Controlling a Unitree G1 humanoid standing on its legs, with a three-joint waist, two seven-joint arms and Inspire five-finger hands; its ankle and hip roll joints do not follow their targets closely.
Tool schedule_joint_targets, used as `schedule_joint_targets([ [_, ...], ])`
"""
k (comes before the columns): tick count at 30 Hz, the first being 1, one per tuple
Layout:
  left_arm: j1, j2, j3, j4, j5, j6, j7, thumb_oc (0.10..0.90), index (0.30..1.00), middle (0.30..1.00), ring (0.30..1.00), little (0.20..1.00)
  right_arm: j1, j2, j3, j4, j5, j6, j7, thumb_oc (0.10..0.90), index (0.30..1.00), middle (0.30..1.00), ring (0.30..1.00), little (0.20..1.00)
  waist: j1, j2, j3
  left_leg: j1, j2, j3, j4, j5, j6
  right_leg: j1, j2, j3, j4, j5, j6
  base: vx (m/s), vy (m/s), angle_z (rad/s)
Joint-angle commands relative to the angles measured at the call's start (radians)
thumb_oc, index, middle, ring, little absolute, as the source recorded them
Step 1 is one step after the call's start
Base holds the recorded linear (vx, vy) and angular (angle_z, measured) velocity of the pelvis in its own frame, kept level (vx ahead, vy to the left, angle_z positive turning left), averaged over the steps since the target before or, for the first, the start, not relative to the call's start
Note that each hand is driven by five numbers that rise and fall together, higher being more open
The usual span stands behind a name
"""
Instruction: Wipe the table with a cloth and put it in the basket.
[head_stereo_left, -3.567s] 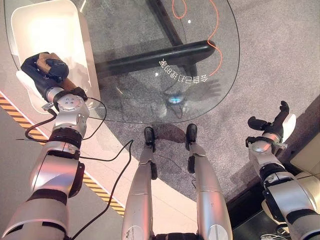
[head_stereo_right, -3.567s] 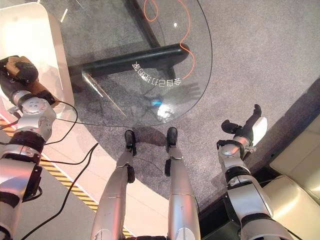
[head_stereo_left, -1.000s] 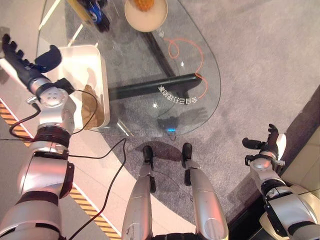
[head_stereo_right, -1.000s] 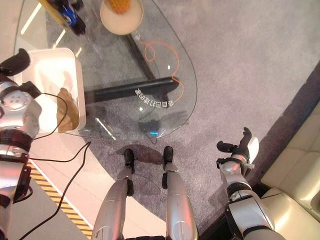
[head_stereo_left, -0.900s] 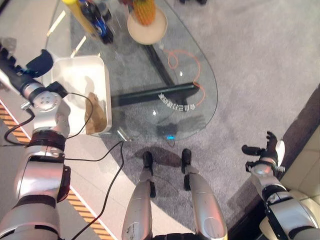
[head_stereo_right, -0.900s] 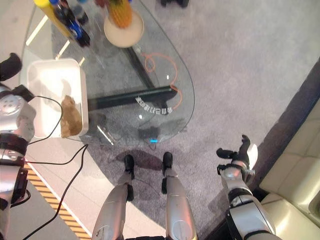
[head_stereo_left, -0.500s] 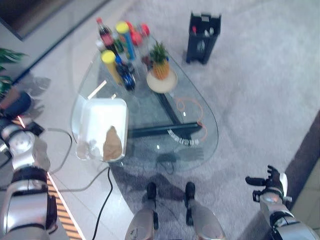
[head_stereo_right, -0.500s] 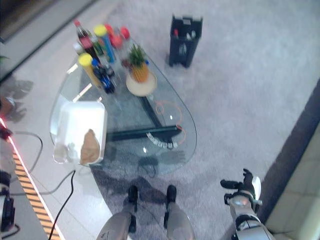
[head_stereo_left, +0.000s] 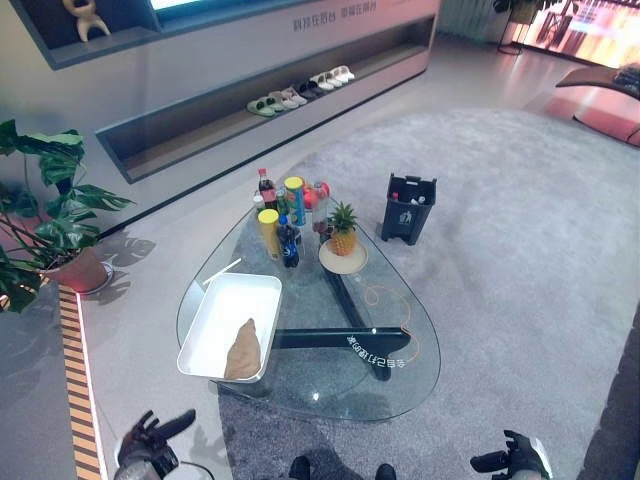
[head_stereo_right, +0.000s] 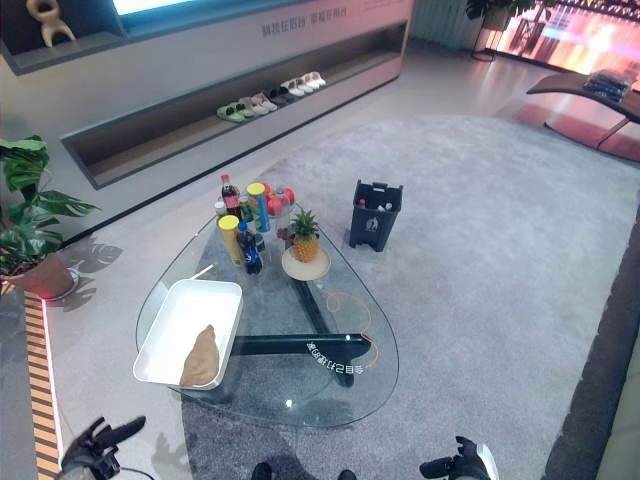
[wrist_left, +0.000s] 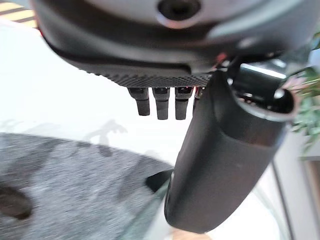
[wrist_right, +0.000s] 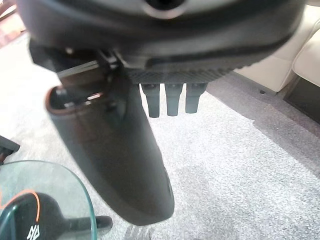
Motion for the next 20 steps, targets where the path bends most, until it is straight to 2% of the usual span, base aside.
schedule_joint_targets([
  [1,-0.064,-0.003,-0.029,0.037,0.122,-0.03,-0.017,0.8,0.9,0.9,0.9,0.9,-0.037,-0.022,0.019,0.038,-0.022,-0.003,0.018,0.8,0.9,0.9,0.9,0.9,0.006,0.005,-0.02,0.014,-0.051,-0.015,0.015,-0.088,0.007,-0.003,0.003,0.003,0.077,-0.067,0.029,0.0,0.0,0.0],
  [3,-0.059,-0.013,-0.051,0.044,0.154,-0.013,-0.023,0.8,0.9,0.9,0.9,0.9,-0.037,-0.014,0.025,0.043,-0.02,0.001,0.028,0.8,0.9,0.9,0.9,0.9,0.003,0.004,-0.02,0.018,-0.048,-0.009,0.017,-0.091,0.007,-0.001,0.003,0.001,0.076,-0.068,0.029,0.0,0.0,0.0],
  [4,-0.049,-0.026,-0.094,0.054,0.242,0.034,-0.049,0.8,0.9,0.9,0.9,0.9,-0.037,-0.003,0.038,0.046,-0.027,0.012,0.047,0.8,0.9,0.9,0.9,0.9,0.0,0.005,-0.02,0.024,-0.044,0.001,0.017,-0.094,0.008,0.004,0.004,-0.003,0.077,-0.07,0.028,0.0,0.0,0.0],
  [9,-0.045,-0.047,-0.166,0.079,0.331,0.12,-0.099,0.8,0.9,0.9,0.9,0.9,-0.043,0.022,0.082,0.055,-0.055,0.039,0.094,0.8,0.9,0.9,0.9,0.9,-0.01,0.01,-0.016,0.032,-0.04,0.01,0.019,-0.098,0.009,0.005,0.004,0.002,0.079,-0.072,0.027,0.01,0.01,-0.03],
  [14,-0.057,-0.062,-0.214,0.083,0.359,0.125,-0.123,0.8,0.9,0.9,0.9,0.9,-0.053,0.032,0.111,0.072,-0.084,0.085,0.126,0.8,0.9,0.9,0.9,0.9,-0.021,0.013,-0.015,0.047,-0.031,0.037,0.023,-0.103,0.008,0.017,0.004,-0.002,0.08,-0.075,0.024,0.04,0.017,-0.1],
  [20,-0.069,-0.07,-0.237,0.077,0.348,0.128,-0.117,0.8,0.9,0.9,0.9,0.9,-0.067,0.042,0.139,0.075,-0.075,0.1,0.133,0.8,0.9,0.9,0.9,0.9,-0.022,0.012,-0.019,0.054,-0.022,0.047,0.017,-0.101,0.003,0.024,0.002,-0.004,0.069,-0.07,0.026,0.04,-0.008,-0.06],
])
